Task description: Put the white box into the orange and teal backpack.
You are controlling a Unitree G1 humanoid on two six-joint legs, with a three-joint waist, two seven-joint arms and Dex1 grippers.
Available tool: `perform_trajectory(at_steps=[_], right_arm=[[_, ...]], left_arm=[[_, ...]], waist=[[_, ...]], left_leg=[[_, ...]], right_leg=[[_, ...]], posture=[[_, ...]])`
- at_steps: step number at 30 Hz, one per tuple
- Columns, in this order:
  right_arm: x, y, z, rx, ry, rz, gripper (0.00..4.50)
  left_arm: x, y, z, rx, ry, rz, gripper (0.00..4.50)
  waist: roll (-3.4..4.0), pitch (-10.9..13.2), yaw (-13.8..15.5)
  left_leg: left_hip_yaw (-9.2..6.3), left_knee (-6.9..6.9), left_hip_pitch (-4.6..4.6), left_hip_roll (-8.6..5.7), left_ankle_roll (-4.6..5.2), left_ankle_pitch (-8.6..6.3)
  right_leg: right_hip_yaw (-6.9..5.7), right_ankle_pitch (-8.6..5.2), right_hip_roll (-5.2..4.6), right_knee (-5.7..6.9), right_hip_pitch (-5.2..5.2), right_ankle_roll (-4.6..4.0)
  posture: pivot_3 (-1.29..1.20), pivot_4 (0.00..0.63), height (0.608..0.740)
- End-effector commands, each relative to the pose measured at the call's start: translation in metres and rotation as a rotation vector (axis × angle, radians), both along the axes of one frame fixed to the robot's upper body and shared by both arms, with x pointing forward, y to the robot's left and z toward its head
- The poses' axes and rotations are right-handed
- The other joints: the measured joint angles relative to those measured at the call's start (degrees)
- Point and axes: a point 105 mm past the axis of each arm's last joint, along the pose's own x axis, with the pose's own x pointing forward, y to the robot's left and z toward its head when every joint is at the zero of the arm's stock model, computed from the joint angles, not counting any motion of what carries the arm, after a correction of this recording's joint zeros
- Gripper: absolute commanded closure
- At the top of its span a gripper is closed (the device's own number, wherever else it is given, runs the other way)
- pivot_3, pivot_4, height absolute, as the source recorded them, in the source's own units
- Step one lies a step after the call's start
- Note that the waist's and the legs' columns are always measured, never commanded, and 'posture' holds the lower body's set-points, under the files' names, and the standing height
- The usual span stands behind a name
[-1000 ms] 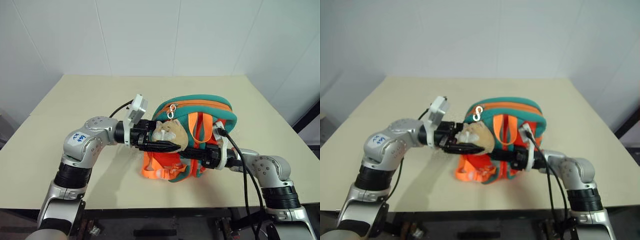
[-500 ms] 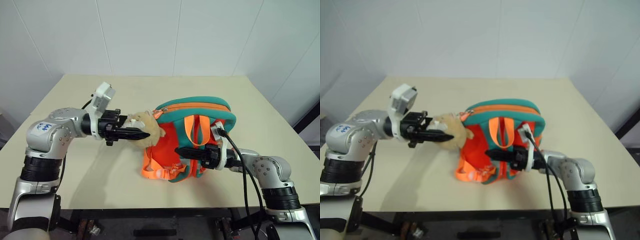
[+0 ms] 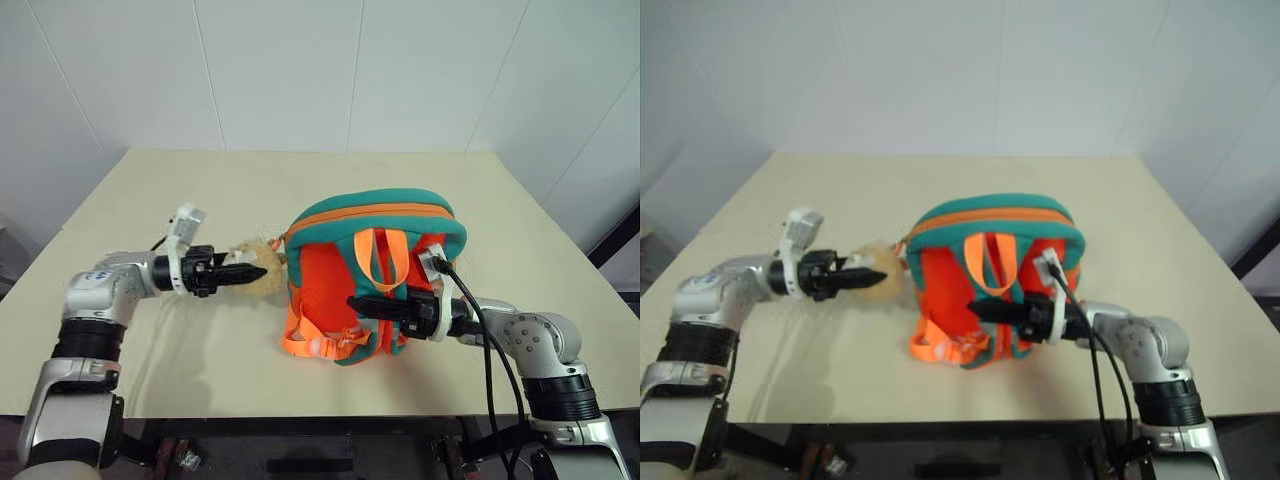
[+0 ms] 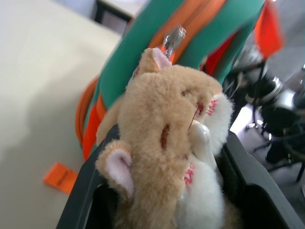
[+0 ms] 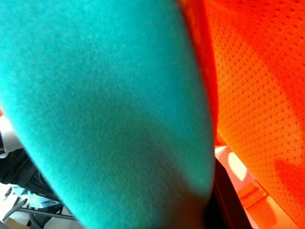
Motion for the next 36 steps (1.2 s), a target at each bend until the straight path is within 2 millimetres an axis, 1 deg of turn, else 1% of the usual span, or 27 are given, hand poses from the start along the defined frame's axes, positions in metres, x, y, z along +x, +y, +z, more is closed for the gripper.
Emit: perform_trajectory(at_steps=[1,4,5,8,11,14,19,23,24,26,28,30,31,33,36], right_arm=[[-0.004,-0.001,0.008,0.022,-0.027,0.004,4.45],[-0.005,-0.001,0.008,0.024,-0.024,0.003,4.45],[-0.005,-0.001,0.008,0.025,-0.022,0.003,4.45],[-0.006,-0.001,0.007,0.028,-0.02,0.004,4.45],[-0.006,0.0,0.007,0.031,-0.017,0.005,4.45],[-0.006,0.0,0.008,0.034,-0.014,0.005,4.45],[-0.006,-0.002,0.009,0.032,-0.02,0.006,4.45],[-0.003,-0.004,0.013,0.015,-0.071,-0.021,4.45],[-0.003,-0.006,0.015,-0.006,-0.109,-0.03,4.1],[-0.004,-0.008,0.017,-0.03,-0.152,-0.038,3.4],[-0.008,-0.016,0.022,-0.07,-0.197,-0.053,2.73],[-0.012,-0.022,0.024,-0.115,-0.231,-0.063,2.0],[-0.014,-0.029,0.022,-0.178,-0.278,-0.084,1.66],[-0.019,-0.042,0.018,-0.289,-0.392,-0.097,0.97],[-0.019,-0.058,0.012,-0.401,-0.507,-0.141,0.02]], left_arm=[[0.006,-0.013,-0.03,0.089,0.008,0.01,2.65],[0.007,-0.033,-0.041,0.075,0.022,-0.018,2.65],[0.006,-0.036,-0.045,0.074,0.031,-0.025,2.65],[0.005,-0.039,-0.063,0.105,0.037,-0.027,2.65],[0.006,-0.035,-0.07,0.093,-0.047,-0.004,2.65],[0.007,-0.029,-0.067,0.058,-0.095,0.031,2.65],[0.0,-0.014,-0.072,0.135,-0.119,0.028,2.65],[0.0,-0.009,-0.053,0.14,-0.212,0.052,2.65],[0.001,-0.007,-0.043,0.153,-0.281,0.068,2.31],[0.001,-0.006,-0.032,0.166,-0.358,0.087,1.64],[-0.006,-0.003,-0.016,0.168,-0.412,0.076,0.98],[-0.013,0.0,-0.007,0.174,-0.447,0.073,0.33],[-0.016,0.004,-0.002,0.179,-0.458,0.078,0.02],[-0.023,0.013,0.002,0.201,-0.474,0.086,0.0],[-0.028,0.023,0.003,0.222,-0.495,0.108,0.0]], waist=[[0.0,0.0,0.0],[0.0,0.0,0.02],[0.0,0.0,0.08],[0.0,-0.01,0.69],[0.0,-0.01,1.25],[0.0,-0.01,1.37],[0.01,-0.01,1.07],[0.01,-0.01,0.85],[0.01,-0.01,0.85],[0.01,0.0,0.93],[0.01,0.0,1.03],[0.01,0.0,1.1],[0.02,0.01,1.18],[0.02,0.01,1.29],[0.02,0.01,1.26]], left_leg=[[0.0,0.01,0.0,0.0,0.0,0.0],[0.0,0.05,0.0,0.0,0.0,0.0],[0.0,0.05,0.0,0.0,0.0,0.0],[-0.01,0.09,0.0,-0.01,0.0,0.0],[0.0,0.1,0.02,-0.02,0.0,0.0],[-0.01,0.1,0.01,-0.02,0.0,0.0],[0.0,0.09,0.01,-0.02,0.0,0.0],[0.0,0.04,0.03,-0.01,0.0,0.0],[0.0,0.04,0.03,-0.01,0.0,0.0],[0.01,0.04,0.0,-0.01,0.01,0.0],[0.01,0.02,0.0,-0.01,0.01,-0.01],[0.01,-0.03,-0.03,-0.01,0.0,-0.01],[0.01,-0.04,-0.04,0.0,0.0,-0.02],[0.03,-0.07,-0.05,-0.01,0.02,-0.06],[0.1,-0.07,-0.05,-0.01,0.03,-0.13]], right_leg=[[0.0,0.01,0.0,0.0,0.0,0.01],[0.0,0.01,0.0,0.03,0.0,0.01],[0.0,0.01,0.0,0.03,0.0,0.02],[0.0,0.01,-0.01,0.02,0.04,0.02],[0.01,0.02,-0.03,0.01,0.05,0.02],[0.0,0.02,-0.03,0.01,0.05,0.02],[0.0,0.03,-0.03,0.0,0.05,0.01],[-0.01,0.02,-0.02,0.0,0.04,0.0],[-0.01,0.02,-0.02,0.0,0.03,0.0],[-0.01,0.02,-0.03,-0.02,0.01,0.0],[-0.01,0.02,-0.03,-0.03,0.01,0.0],[-0.01,0.02,-0.03,-0.06,-0.02,0.0],[-0.01,0.01,-0.03,-0.1,-0.02,-0.01],[-0.01,0.01,-0.03,-0.19,-0.02,-0.01],[0.0,0.0,-0.04,-0.34,0.01,-0.01]], posture=[[0.0,0.15,0.74],[0.0,0.15,0.74],[0.0,0.15,0.74],[0.0,0.15,0.74],[0.0,0.15,0.74],[0.0,0.15,0.74],[0.0,0.15,0.74],[0.0,0.15,0.74],[0.0,0.15,0.74],[0.0,0.15,0.74],[0.0,0.15,0.74],[0.0,0.15,0.74],[0.0,0.15,0.74],[0.0,0.15,0.74],[0.0,0.15,0.74]])
